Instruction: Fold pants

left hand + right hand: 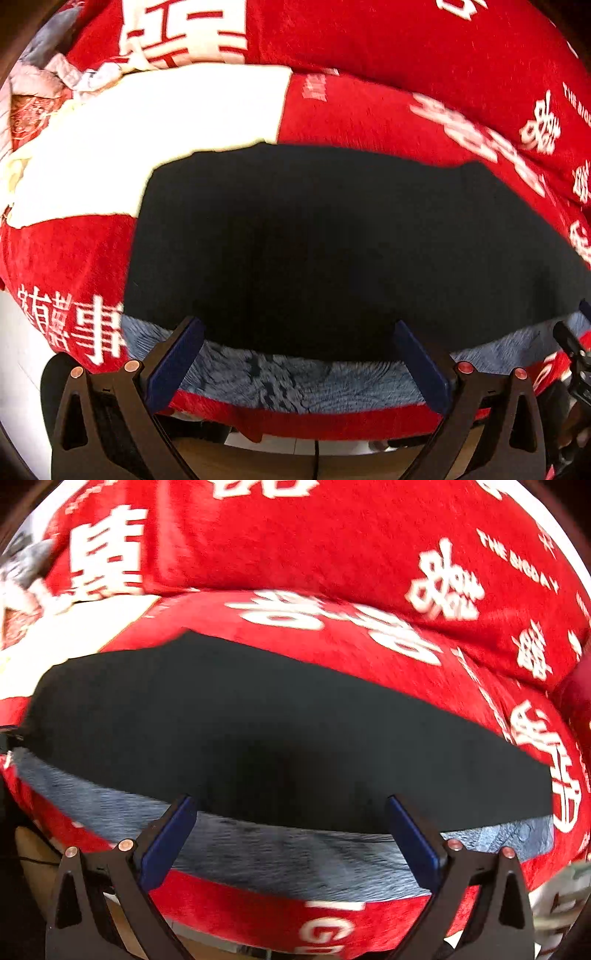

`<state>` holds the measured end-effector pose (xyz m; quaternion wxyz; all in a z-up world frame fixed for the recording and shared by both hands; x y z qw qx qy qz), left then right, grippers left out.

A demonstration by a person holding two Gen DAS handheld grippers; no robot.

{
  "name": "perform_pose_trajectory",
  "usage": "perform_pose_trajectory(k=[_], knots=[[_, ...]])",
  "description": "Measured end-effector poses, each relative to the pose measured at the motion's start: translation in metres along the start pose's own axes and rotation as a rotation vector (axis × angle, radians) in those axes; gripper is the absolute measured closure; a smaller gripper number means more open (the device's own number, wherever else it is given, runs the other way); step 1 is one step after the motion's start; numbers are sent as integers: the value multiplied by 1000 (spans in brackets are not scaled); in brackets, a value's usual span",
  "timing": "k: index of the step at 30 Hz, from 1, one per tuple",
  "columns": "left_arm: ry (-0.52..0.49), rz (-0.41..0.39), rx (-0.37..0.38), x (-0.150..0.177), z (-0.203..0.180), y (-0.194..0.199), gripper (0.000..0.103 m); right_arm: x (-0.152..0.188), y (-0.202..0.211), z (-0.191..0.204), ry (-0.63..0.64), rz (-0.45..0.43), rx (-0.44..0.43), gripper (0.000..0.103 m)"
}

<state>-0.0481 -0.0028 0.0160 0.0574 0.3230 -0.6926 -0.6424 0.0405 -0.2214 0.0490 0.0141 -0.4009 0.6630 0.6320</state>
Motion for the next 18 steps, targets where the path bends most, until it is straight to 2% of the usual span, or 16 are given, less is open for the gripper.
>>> perform_pose_trajectory(k=[2,5,7,9,11,13,16,18], knots=[[23,5,11,5,4,-9,0,4,-7,14,12,25,-6,1],[7,-2,6,5,1,-6,0,14,-32,26,24,127,18,1],[-18,-40,-1,7,-2,6,0,11,-25,32,52,103,37,1],[-45,-76,-7,9,-4,14,0,4,-14,38,57,70,6,1],[-52,-42,-22,9,-3,4,0,-2,-10,44,61,41,2,1],[1,-25,25,10,6,-6,0,-7,-19,53,68,62,-4,1],[7,-23,34,7,11,5,0,-9,-31,59,50,128,-33,1],[-1,-68,29,4,13,16,0,-15,-21,59,19,88,-66,1]])
Point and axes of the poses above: each gripper's, at about its wrist camera, not at the fingertips, and y roughly against the way its jaws point, z to its left, x to its underside, the point moved 1 cm from there along -y, roughly the way its jaws point, and after that the axes turned 6 degrees about x, right-handed, at the moved point
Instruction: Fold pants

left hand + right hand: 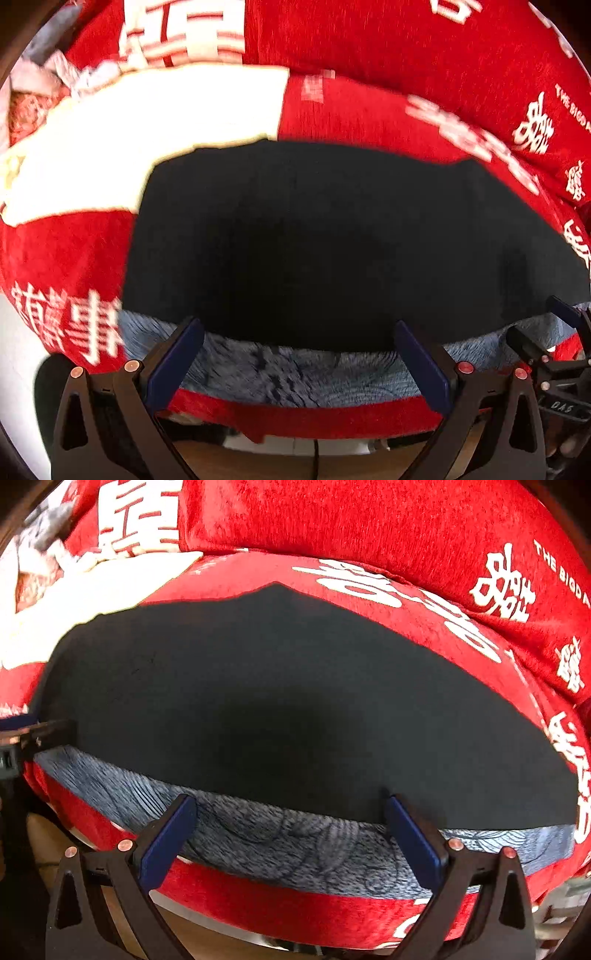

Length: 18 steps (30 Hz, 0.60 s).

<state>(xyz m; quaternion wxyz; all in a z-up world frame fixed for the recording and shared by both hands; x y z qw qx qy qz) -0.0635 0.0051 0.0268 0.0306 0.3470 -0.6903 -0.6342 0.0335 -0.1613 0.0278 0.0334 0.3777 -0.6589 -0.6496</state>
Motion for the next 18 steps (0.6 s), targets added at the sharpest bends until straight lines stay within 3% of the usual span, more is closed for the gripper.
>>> perform_pose_trajectory(k=[6,10,14,18], knots=[[97,20,15,-34,2,-13,0,-41,-4,9,-15,-64,3,1],[30,39,-114,-40,-22,-36,0,-55,-37,-1,-55,25,-23,1],[18,47,-120,-45,-24,-32,0,-48,-49,-51,-128,42,19,1],[43,75,-120,-48,-36,-29,0,-27,-30,-123,-270,30,45,1]])
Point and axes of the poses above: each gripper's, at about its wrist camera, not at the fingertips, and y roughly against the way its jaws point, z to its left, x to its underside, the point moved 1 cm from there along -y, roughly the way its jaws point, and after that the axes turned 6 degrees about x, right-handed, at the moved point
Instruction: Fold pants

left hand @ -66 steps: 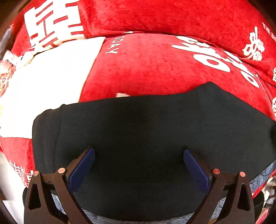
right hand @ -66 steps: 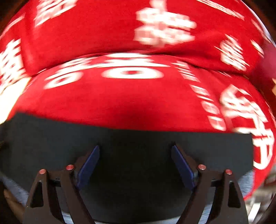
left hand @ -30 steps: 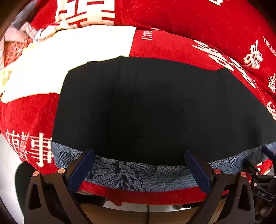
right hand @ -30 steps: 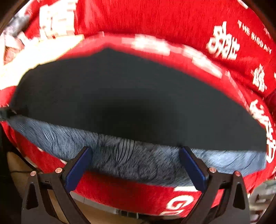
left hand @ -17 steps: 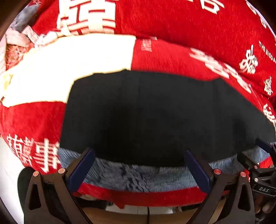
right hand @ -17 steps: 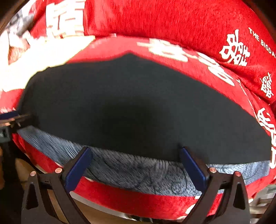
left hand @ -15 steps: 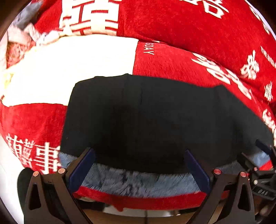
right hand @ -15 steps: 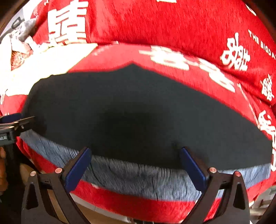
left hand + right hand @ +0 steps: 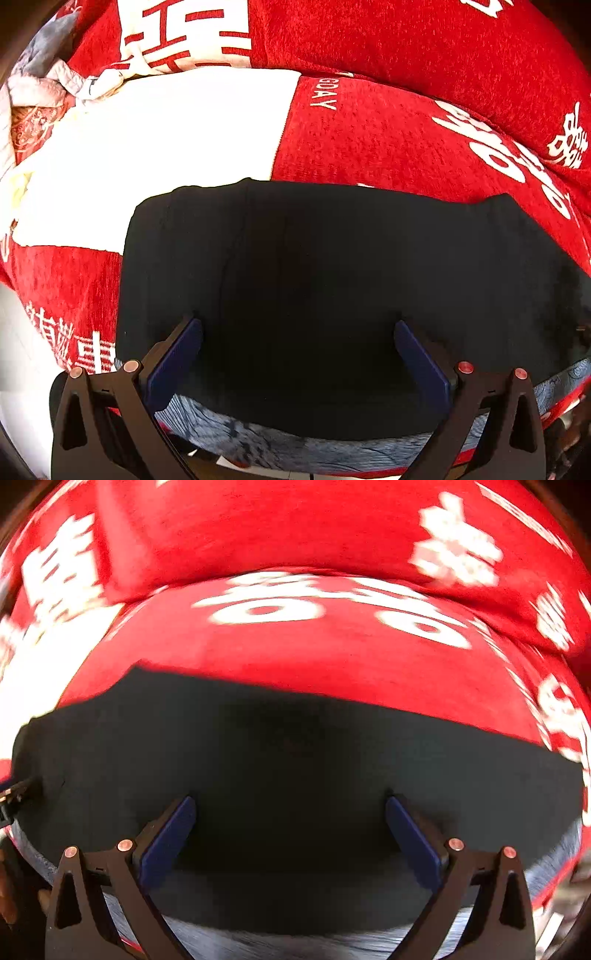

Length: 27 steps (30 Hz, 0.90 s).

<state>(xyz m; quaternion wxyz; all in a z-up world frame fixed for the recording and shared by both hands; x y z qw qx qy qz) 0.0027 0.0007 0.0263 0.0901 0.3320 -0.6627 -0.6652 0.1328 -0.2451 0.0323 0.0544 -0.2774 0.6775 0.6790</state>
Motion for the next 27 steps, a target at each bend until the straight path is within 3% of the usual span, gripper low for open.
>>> perform_pose_trajectory(k=[4,8,10,13,15,18,21,24,27], knots=[[-102,10,87,7,-60,11,0,11,11,-80,-107,-36,52,1],[-265,42,131,17,-138,9,0,25,-16,-166,-303,48,74,1],[-303,104,131,23,-169,-6,0,30,-9,-187,-331,14,55,1],[-335,121,46,31,-192,-17,0,43,17,-213,-364,-49,80,1],[-343,122,113,35,-208,-9,0,62,31,-239,-406,-85,77,1],[-364,111,134,38,-236,-1,0,95,31,-277,-502,-77,24,1],[-381,129,173,47,-272,2,0,119,12,-295,-564,-41,-75,2],[-407,154,182,50,-309,-7,0,124,-1,-288,-567,-64,-146,3],[-402,188,139,55,-334,-21,0,117,-5,-281,-543,-125,-120,2]])
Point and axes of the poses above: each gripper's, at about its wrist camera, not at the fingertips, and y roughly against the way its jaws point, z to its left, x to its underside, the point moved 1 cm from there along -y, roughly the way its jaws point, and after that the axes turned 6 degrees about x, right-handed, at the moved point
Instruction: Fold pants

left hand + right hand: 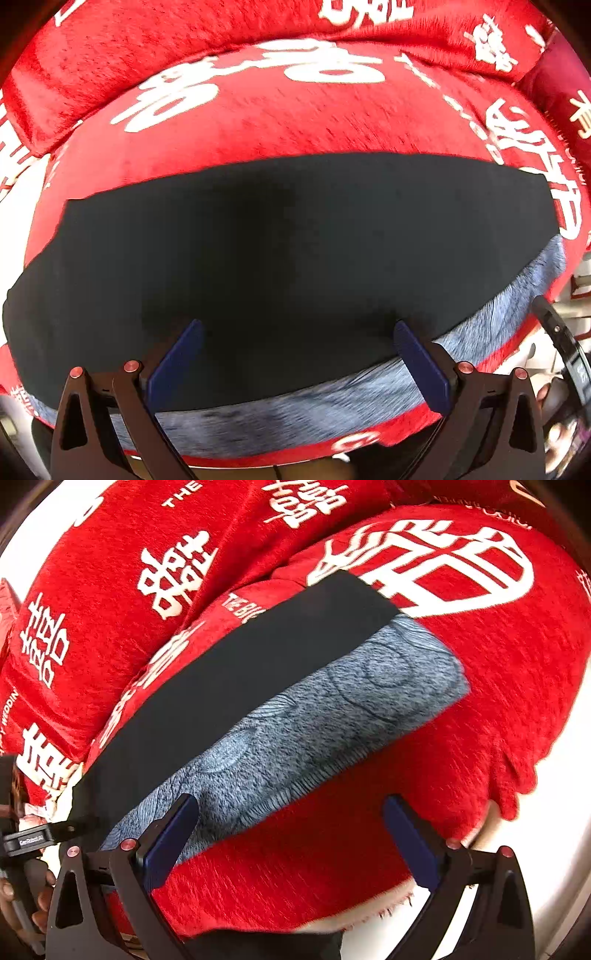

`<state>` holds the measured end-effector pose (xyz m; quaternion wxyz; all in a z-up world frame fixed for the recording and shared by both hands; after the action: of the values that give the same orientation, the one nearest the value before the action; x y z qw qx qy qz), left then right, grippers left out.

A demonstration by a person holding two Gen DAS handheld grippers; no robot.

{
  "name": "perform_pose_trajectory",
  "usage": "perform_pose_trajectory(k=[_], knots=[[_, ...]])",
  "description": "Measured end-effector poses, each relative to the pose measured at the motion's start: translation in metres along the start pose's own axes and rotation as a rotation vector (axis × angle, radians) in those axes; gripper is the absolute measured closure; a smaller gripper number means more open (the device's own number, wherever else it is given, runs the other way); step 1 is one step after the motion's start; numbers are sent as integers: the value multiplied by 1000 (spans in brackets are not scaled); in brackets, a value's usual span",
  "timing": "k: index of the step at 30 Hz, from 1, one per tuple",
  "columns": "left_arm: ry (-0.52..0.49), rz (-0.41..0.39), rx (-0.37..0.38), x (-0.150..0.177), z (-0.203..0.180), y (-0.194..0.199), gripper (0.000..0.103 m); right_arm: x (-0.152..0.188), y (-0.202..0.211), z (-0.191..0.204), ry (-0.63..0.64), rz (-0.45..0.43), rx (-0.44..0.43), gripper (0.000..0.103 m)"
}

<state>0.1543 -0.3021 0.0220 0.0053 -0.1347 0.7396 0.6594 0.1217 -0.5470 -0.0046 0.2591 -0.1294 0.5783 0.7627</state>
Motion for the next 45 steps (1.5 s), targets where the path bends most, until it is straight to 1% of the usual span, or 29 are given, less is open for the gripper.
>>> perform_pose_trajectory(k=[2,3,6,8,10,12,14,16,19,21,24,26,27,28,29,30,31,32,33,35,36,38,42,45], knots=[[16,-4,-50,-5,-5,-6,0,-8,-1,0,-1,-35,-7,2],[33,-22,-56,-9,-10,-7,0,-15,-2,-3,-22,-49,-25,2],[65,-27,-54,-21,-23,-9,0,-31,-6,-11,-71,-72,-75,2],[91,-27,-43,-28,-30,-9,0,-35,-7,-13,-89,-70,-94,2],[109,-21,-44,-34,-39,-12,0,-29,-4,-13,-96,-63,-132,2],[118,-21,-63,-36,-42,-15,0,-12,1,-10,-97,-53,-180,2],[116,-35,-80,-39,-44,-19,0,4,5,-9,-68,-61,-182,2],[114,-46,-91,-38,-46,-20,0,5,4,-6,-42,-79,-165,2],[115,-50,-89,-37,-47,-19,0,-15,-2,-6,-54,-118,-166,2],[117,-47,-84,-38,-44,-19,0,-36,-12,-8,-77,-120,-193,2],[114,-48,-83,-36,-43,-19,0,-56,-21,-7,-65,-113,-202,2],[108,-56,-84,-36,-42,-20,0,-63,-25,-8,-66,-107,-211,3],[105,-59,-83,-35,-41,-20,0,-66,-26,-8,-69,-103,-215,5],[104,-61,-82,-35,-41,-20,0,-66,-25,-9,-66,-101,-212,9],[104,-62,-82,-35,-41,-20,0,-66,-25,-9,-61,-98,-207,32],[104,-63,-81,-35,-41,-20,0,-66,-26,-11,-62,-80,-196,61],[102,-65,-80,-35,-41,-20,0,-65,-28,-14,-68,-66,-180,70],[99,-67,-80,-35,-41,-20,0,-65,-28,-17,-75,-57,-184,74],[94,-70,-79,-35,-41,-20,0,-65,-27,-19,-82,-55,-188,76],[85,-77,-75,-35,-41,-20,0,-65,-23,-14,-61,-54,-156,78],[82,-79,-73,-34,-40,-20,0,-66,-19,-8,-35,-64,-130,80],[81,-78,-71,-34,-40,-20,0,-69,-8,3,0,-91,-107,82],[74,-70,-65,-37,-40,-21,0,-73,24,28,60,-165,-104,83],[46,-58,-47,-40,-40,-18,0,-72,42,49,107,-197,-106,84]])
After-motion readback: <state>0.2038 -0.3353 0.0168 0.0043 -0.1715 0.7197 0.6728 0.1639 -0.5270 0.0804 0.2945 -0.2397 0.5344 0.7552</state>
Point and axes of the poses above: each gripper's, at about its wrist camera, not at the fingertips, and y roughly against the way its jaws point, z to its left, x to its underside, the point moved 1 cm from there along -y, roughly the way its jaws point, and after that the axes turned 6 degrees about x, right-handed, at the moved point
